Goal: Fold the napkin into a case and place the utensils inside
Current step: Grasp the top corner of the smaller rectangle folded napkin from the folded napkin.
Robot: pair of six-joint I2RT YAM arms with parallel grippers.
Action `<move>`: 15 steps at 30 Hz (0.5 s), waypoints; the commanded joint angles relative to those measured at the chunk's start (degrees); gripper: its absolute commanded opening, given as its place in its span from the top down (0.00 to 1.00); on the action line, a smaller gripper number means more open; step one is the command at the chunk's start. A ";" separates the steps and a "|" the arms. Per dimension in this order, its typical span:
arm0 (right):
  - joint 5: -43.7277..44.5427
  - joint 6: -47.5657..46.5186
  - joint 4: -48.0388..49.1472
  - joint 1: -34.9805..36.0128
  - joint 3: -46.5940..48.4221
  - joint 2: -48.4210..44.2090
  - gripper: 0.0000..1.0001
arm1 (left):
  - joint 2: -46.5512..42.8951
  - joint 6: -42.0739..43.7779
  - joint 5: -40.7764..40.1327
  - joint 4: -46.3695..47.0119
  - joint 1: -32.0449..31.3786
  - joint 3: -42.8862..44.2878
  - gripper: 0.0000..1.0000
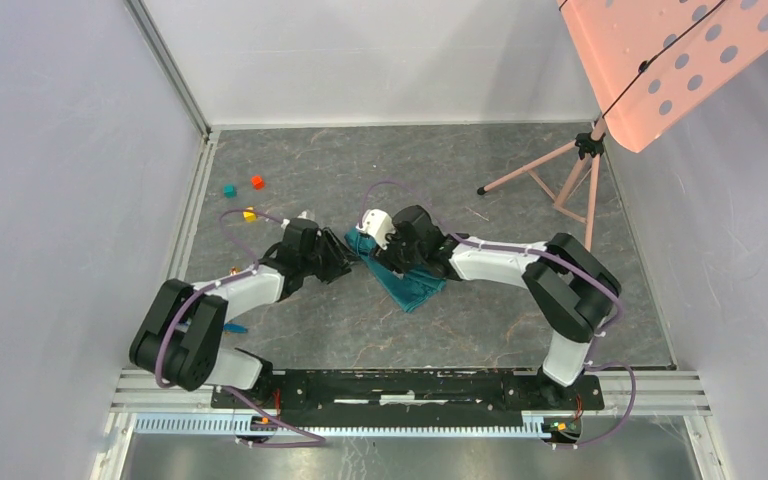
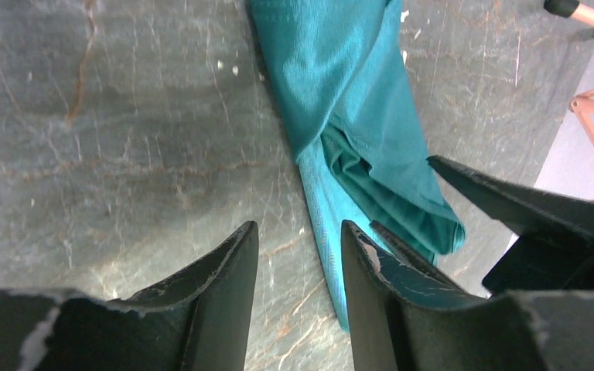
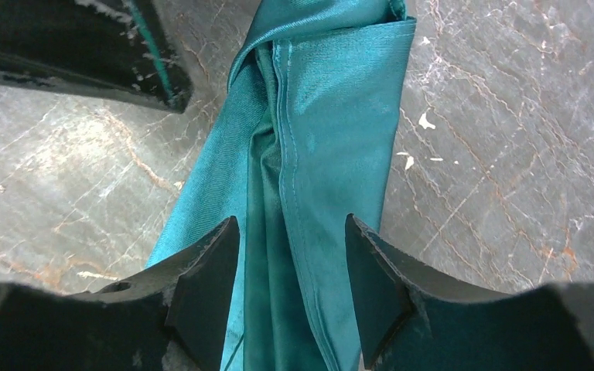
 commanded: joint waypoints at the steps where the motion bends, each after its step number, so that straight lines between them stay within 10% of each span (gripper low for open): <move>1: -0.50 -3.22 2.46 0.39 3.47 3.11 0.41 | 4.03 1.03 -1.27 0.00 1.52 4.80 0.50; 15: -2.37 -2.78 4.76 0.98 5.27 7.40 0.51 | 12.87 0.97 -0.12 4.13 2.86 7.27 0.68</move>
